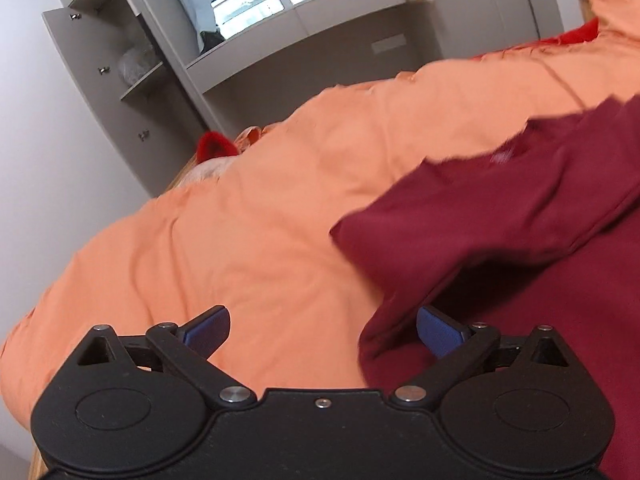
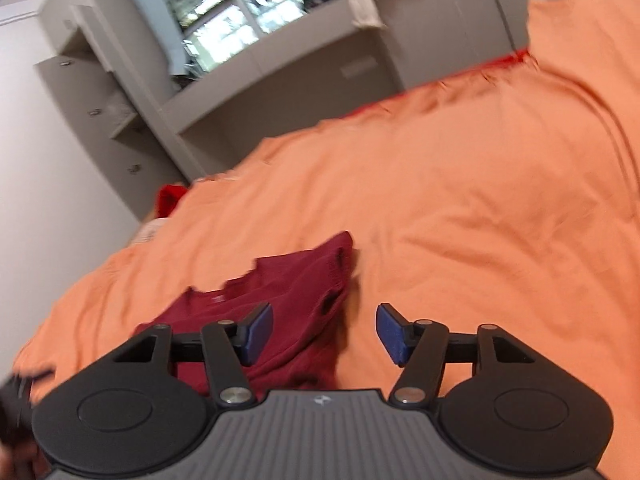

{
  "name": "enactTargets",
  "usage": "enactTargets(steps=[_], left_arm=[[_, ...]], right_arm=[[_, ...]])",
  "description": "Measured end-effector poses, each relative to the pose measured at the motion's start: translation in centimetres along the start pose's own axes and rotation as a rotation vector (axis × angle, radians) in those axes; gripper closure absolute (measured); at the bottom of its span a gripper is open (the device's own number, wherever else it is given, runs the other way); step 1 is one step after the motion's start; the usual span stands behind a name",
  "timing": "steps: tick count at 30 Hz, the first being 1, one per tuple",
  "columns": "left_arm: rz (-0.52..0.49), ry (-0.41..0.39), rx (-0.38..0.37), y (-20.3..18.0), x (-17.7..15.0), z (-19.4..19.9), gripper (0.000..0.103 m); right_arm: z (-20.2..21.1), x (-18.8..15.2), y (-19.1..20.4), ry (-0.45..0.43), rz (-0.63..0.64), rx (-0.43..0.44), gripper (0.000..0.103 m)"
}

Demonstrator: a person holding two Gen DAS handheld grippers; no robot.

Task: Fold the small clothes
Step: 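Lay the held sleeve across the shirt body and open the left gripper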

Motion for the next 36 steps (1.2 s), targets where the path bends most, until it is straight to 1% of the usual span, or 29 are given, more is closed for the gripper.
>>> enactTargets(steps=[1, 3, 5, 6, 8, 10, 12, 14, 15, 17, 20, 22, 24, 25, 26, 27, 30, 33, 36], left_arm=[[-0.008, -0.007, 0.001, -0.2, -0.3, -0.4, 0.003], [-0.031, -0.006, 0.011, -0.6, -0.3, -1.0, 0.003], [-0.067, 0.021, 0.023, -1.2, -0.1, -2.2, 0.003], [-0.088, 0.045, 0.026, -1.7, -0.1, -3.0, 0.003], [-0.106, 0.055, 0.037, -2.1, 0.0, -3.9, 0.004], [-0.083, 0.061, 0.034, -2.3, 0.4, -4.7, 0.004], [-0.05, 0.069, 0.038, -1.9, 0.3, -4.8, 0.003], [-0.024, 0.075, 0.048, -1.5, 0.3, -5.1, 0.003], [-0.016, 0.076, 0.044, -1.3, 0.2, -5.2, 0.003], [-0.002, 0.075, 0.034, -1.0, 0.2, -5.2, 0.003], [0.001, 0.062, 0.046, -0.8, 0.1, -5.0, 0.003], [0.019, 0.062, 0.044, -0.7, 0.1, -5.0, 0.003], [0.028, 0.062, 0.044, -0.6, 0.0, -5.1, 0.003], [0.032, 0.065, 0.046, -0.6, 0.0, -5.2, 0.003], [0.044, 0.072, 0.05, -0.4, -0.2, -5.3, 0.002], [0.059, 0.079, 0.055, -0.1, -0.3, -5.4, 0.002], [0.1, 0.076, 0.079, 0.9, -0.6, -5.1, 0.002], [0.143, 0.039, 0.105, 2.0, -0.5, -4.1, 0.002], [0.175, 0.028, 0.115, 3.0, -0.7, -3.4, 0.002]], right_arm=[[-0.9, -0.3, -0.1, 0.011, -0.02, 0.0, 0.044], [-2.3, -1.0, -0.6, 0.042, -0.072, 0.01, 0.044], [-3.3, -1.6, -1.2, 0.067, -0.128, 0.008, 0.044], [-3.6, -1.7, -1.3, 0.069, -0.137, 0.005, 0.044], [-3.8, -1.6, -1.2, 0.061, -0.138, 0.005, 0.045], [-3.9, -1.2, -1.1, 0.054, -0.154, 0.016, 0.045], [-4.0, -1.1, -1.4, 0.051, -0.194, 0.019, 0.049], [-4.5, -1.2, -1.9, 0.058, -0.252, 0.027, 0.056], [-4.8, -1.2, -1.9, 0.063, -0.266, 0.04, 0.058], [-5.1, -1.2, -1.5, 0.059, -0.256, 0.05, 0.064], [-5.2, -0.8, -0.3, 0.036, -0.201, 0.041, 0.064], [-5.6, -0.6, 0.3, 0.039, -0.187, 0.047, 0.064], [-6.1, -0.5, 0.3, 0.034, -0.177, 0.033, 0.072], [-6.2, -0.5, 0.3, 0.032, -0.169, 0.022, 0.083], [-6.2, -0.5, 0.3, 0.031, -0.161, 0.015, 0.089], [-6.0, -0.4, 0.3, 0.024, -0.157, 0.021, 0.09], [-5.0, 0.1, 0.7, -0.018, -0.148, 0.063, 0.093], [-3.7, 0.8, 1.2, -0.065, -0.167, 0.147, 0.095], [-2.7, 1.2, 1.2, -0.092, -0.204, 0.225, 0.095]])
Point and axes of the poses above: each gripper's, at about its wrist camera, not at the fingertips, and z roughly against the way its jaws point, y to its left, x to its top, the point moved 8 cm from there along -z, roughly the way its jaws point, and after that the axes turned 6 degrees about y, right-handed, at the moved point
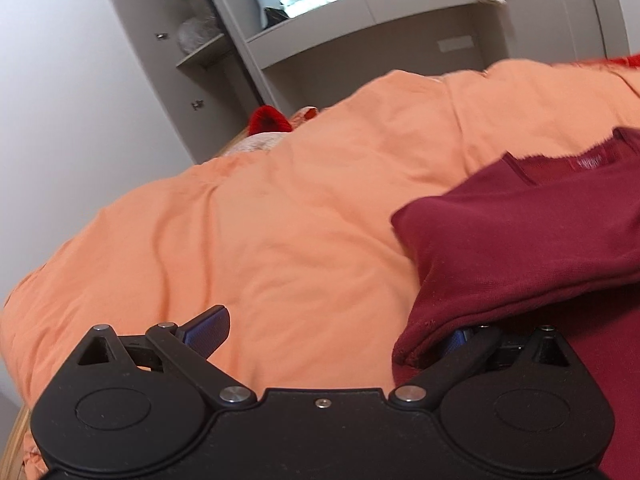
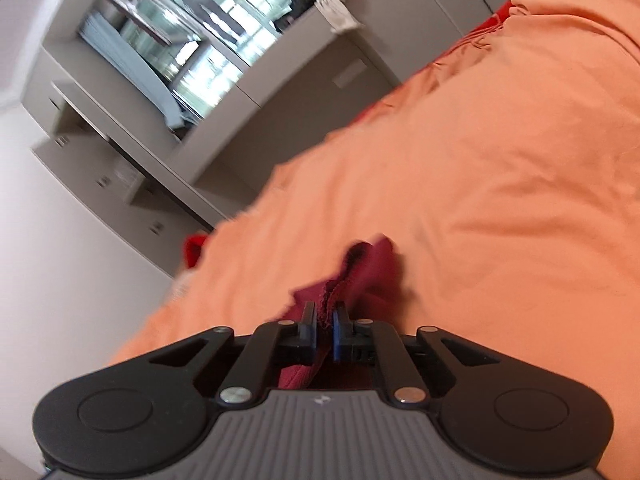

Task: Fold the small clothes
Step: 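Lay the held sleeve across the shirt body and open the left gripper, then position both grippers at the shirt hem corners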

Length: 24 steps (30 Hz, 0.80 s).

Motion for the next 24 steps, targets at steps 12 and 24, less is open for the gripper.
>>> enactTargets(steps=[12, 24], left_arm=[[-0.058, 0.093, -0.051, -0.7, -1.8, -1.8, 0.0], [-0.089, 0.112, -0.142, 1.5, -3.1, 2.4, 0.001]], right_arm=[[-1.6, -2.4, -7.4, 0.141, -0.242, -0.024, 0.096], [1.1, -1.4, -7.4, 0.061, -0.214, -0.108, 0.076]])
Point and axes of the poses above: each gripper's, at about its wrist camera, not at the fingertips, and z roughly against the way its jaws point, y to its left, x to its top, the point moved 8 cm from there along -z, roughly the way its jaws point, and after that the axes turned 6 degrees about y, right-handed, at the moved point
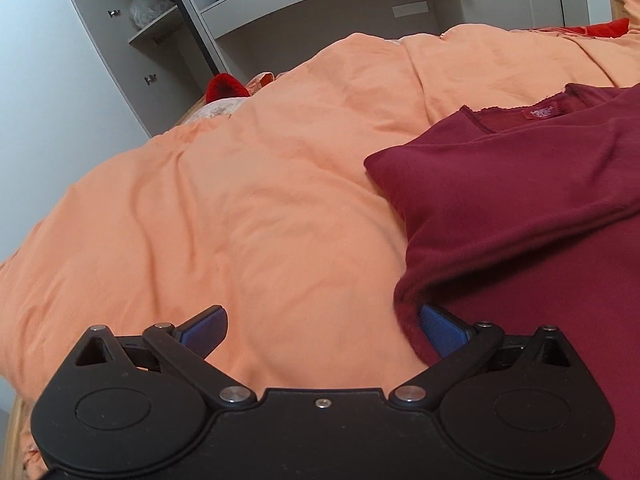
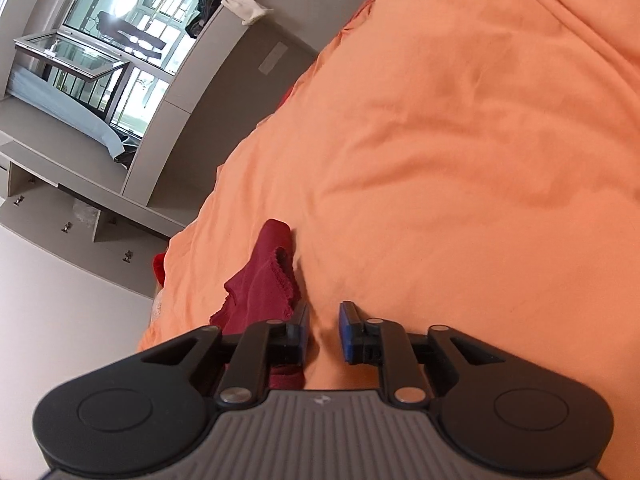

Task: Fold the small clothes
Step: 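Position both grippers at the shirt hem corners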

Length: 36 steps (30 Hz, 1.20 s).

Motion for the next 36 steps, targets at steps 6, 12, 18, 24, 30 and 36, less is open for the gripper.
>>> enactTargets(steps=[6, 12, 18, 24, 30, 36], left_arm=[[0.008, -0.126, 0.013, 0.9, -0.1, 5.7, 0.001], [-0.118, -0.314, -0.09, -2.8, -4.5, 12.2, 0.001], [-0.336, -0.286, -0.23, -8.3, -12.7, 16.9, 0.001], [-0.449, -0.183, -0.32, -11.9, -20.3, 18.6, 0.001], [-0.501, -0.18, -0.303, -15.8, -23.1, 17.4, 0.001], [-0.484, -0.167, -0.291, -16.9, -23.4, 16.4, 0.003]], right_arm=[[2.1, -1.0, 5.6, -0.032, 0.245, -0.004, 0.048], [7.3, -7.6, 10.3, -0.036, 0.652, 0.033, 0.015], [12.0, -18.2, 7.9, 0.046, 0.635, 0.112, 0.0], [13.7, -27.8, 3.8, 0.184, 0.839, -0.103, 0.001], [11.5, -33.9, -0.3, 0.39, 0.744, -0.138, 0.024], [9.1, -33.9, -2.4, 0.358, 0.593, -0.101, 0.042]])
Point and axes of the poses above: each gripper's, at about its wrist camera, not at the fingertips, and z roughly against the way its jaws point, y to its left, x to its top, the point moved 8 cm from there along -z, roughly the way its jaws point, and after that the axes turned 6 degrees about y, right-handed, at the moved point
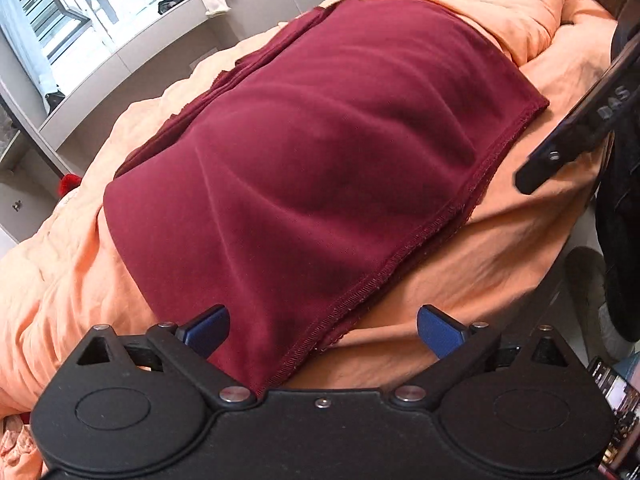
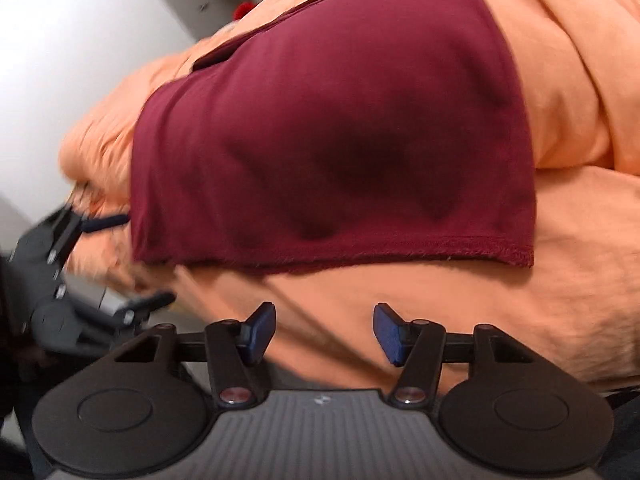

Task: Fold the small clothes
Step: 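Position both grippers at the shirt hem corners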

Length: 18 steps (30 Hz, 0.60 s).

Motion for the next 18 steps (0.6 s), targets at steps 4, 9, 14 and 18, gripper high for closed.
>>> enactTargets(steps=[4, 9, 14, 18], left_arm=[[0.065, -0.028, -0.018, 0.7, -0.1, 0.8, 0.003], [0.055, -0.021, 0.091, 1.9, -0.4, 0.4, 0.002], [-0.268, -0.031, 0.254, 0.0, -0.6, -1.0, 0.003], [-0.439, -0.044, 0.309, -2.4, -0.3, -2.4, 0.003]], right_arm=[[-0.7, 0.4, -1.0, -0.019, -0.058, 0.018, 0.04], [-1.1, 0.9, 0.3, -0.039, 0.036, -0.05, 0.039], [-0.3, 1.0, 1.8, -0.007, 0.068, -0.033, 0.035], [0.2, 1.1, 2.0, -0.024, 0.039, -0.017, 0.035]])
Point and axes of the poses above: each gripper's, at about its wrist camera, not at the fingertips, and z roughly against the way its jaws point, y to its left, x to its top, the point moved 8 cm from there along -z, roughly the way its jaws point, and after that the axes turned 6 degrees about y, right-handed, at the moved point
